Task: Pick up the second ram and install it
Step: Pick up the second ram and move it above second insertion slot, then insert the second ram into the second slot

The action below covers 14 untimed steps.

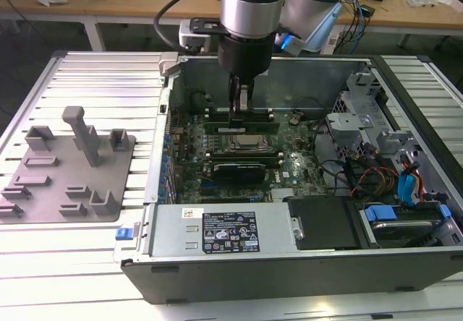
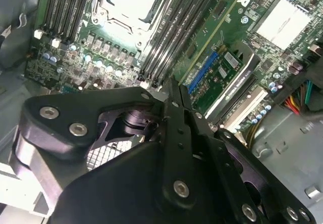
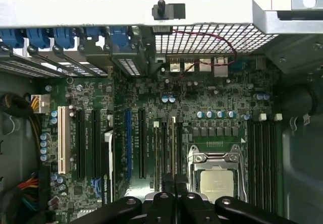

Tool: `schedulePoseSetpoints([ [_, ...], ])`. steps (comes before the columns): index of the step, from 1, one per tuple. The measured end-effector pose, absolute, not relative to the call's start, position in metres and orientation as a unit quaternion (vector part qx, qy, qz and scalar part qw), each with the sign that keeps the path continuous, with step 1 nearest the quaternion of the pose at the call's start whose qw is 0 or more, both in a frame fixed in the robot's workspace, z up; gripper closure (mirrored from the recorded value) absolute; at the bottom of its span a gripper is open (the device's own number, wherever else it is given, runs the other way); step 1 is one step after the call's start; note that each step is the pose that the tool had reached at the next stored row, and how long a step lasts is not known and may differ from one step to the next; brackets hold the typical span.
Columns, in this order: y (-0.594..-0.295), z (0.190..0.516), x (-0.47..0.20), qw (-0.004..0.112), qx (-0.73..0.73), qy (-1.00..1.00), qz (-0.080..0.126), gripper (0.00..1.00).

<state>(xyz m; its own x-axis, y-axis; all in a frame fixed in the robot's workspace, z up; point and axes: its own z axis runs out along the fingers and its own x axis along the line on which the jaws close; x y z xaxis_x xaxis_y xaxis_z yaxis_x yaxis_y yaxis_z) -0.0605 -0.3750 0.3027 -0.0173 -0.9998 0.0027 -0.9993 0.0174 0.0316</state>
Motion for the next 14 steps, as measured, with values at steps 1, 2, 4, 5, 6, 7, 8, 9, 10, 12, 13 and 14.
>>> schedulePoseSetpoints([
  [1, -0.3746, 0.3008, -0.0605, 0.012, 0.701, -0.713, -0.010, 0.91],
  [2, -0.3746, 0.3005, -0.0606, 0.012, 0.701, -0.713, -0.010, 0.91],
  [4, -0.3746, 0.3003, -0.0606, 0.012, 0.701, -0.713, -0.010, 0.91],
  [5, -0.3746, 0.3002, -0.0606, 0.012, 0.701, -0.713, -0.010, 0.91],
  [6, -0.3746, 0.3002, -0.0606, 0.012, 0.701, -0.713, -0.010, 0.91],
  [7, -0.3746, 0.3001, -0.0606, 0.012, 0.701, -0.713, -0.010, 0.91],
  [8, -0.3746, 0.3001, -0.0606, 0.012, 0.701, -0.713, -0.010, 0.91],
  [9, -0.3746, 0.3001, -0.0606, 0.012, 0.701, -0.713, -0.010, 0.91],
  [10, -0.3746, 0.3000, -0.0606, 0.012, 0.701, -0.713, -0.010, 0.91],
  [12, -0.3746, 0.3000, -0.0606, 0.012, 0.701, -0.713, -0.010, 0.91],
  [13, -0.3746, 0.2999, -0.0606, 0.012, 0.701, -0.713, -0.010, 0.91],
  [14, -0.3746, 0.2999, -0.0606, 0.012, 0.701, -0.713, -0.010, 0.91],
])
